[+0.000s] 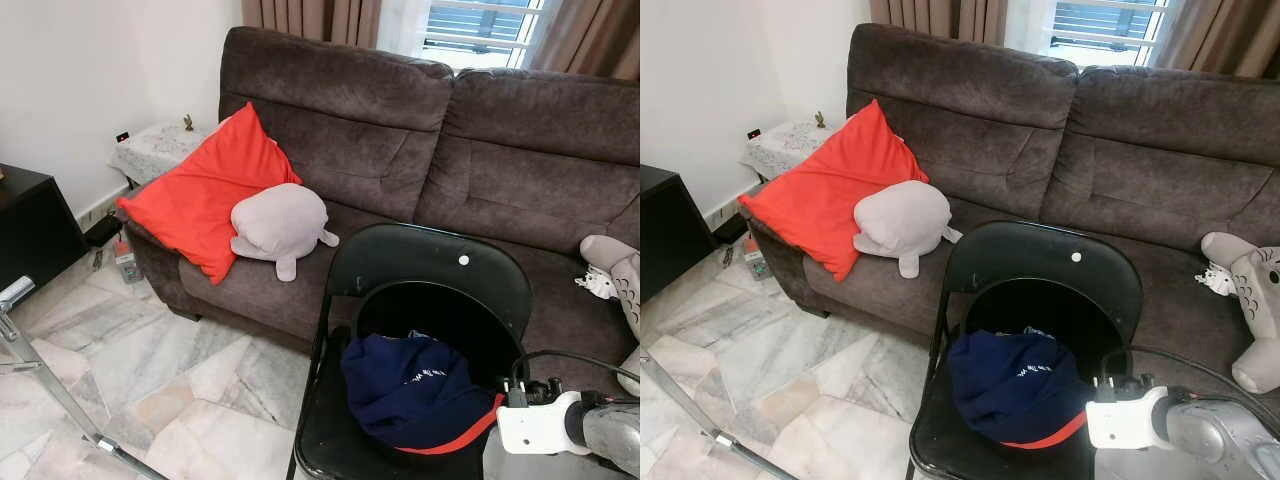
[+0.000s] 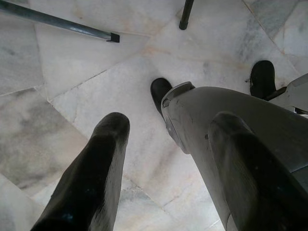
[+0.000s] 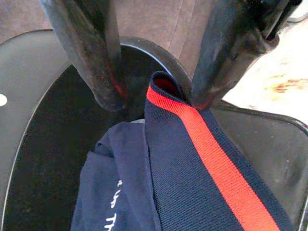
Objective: Hang hanger
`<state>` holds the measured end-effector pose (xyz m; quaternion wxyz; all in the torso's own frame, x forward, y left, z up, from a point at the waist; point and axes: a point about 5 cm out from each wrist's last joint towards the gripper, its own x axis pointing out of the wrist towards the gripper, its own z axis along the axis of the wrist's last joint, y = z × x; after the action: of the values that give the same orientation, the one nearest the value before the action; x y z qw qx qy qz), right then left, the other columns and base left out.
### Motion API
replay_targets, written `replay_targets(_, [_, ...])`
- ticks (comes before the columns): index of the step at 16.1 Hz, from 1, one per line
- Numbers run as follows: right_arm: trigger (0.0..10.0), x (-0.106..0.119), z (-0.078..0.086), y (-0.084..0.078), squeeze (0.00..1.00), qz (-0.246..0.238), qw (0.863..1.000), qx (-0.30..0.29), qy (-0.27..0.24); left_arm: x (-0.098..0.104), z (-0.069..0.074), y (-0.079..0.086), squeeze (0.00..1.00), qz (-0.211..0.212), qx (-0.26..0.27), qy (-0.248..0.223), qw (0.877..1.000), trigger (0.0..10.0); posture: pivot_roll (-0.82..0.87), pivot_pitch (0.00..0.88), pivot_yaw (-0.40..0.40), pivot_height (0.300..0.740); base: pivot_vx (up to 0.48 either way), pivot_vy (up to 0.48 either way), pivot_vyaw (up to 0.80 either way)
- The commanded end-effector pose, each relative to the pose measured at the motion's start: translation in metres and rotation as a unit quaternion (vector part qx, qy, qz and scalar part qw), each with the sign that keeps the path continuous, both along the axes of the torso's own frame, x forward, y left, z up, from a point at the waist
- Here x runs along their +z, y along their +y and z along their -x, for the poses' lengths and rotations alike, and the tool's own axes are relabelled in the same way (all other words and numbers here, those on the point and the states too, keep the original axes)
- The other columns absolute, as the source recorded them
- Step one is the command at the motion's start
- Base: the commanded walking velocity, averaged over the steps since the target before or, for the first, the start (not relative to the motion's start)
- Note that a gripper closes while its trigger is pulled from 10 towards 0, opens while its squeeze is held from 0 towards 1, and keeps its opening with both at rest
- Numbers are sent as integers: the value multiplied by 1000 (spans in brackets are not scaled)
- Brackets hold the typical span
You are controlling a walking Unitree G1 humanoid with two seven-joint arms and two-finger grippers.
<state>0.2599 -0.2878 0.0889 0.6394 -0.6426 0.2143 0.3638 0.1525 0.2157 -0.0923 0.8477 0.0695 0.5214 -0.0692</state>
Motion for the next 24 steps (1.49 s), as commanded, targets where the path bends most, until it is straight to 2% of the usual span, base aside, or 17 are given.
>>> replay_targets(1, [10000,1,1,0,0,5,1000,3,3,-1,4,1,0,-6,-5,10,1000,10000,-78,0,-9,740,0,0,0])
replay_targets(8, [10000,-6,6,4,0,-6,999,5,44,-1,4,1,0,-5,-8,11,1000,10000,-74,0,-8,740,0,0,0])
replay_targets(14, [10000,4,-9,8,0,-2,1000,15,-17,-1,4,2,0,-6,-8,11,1000,10000,-71,0,-8,740,0,0,0])
replay_targets(19, [10000,8,-17,6,0,12,998,9,-58,-1,4,2,0,-6,-8,11,1000,10000,-68,0,-8,740,0,0,0])
replay_targets(22, [10000,9,-19,6,0,13,997,8,-69,-1,4,2,0,-6,-8,11,1000,10000,-68,0,-9,740,0,0,0])
replay_targets(24, [10000,4,-19,1,0,24,997,-16,-71,-1,4,2,0,-5,-8,11,1000,10000,-65,0,-10,740,0,0,0])
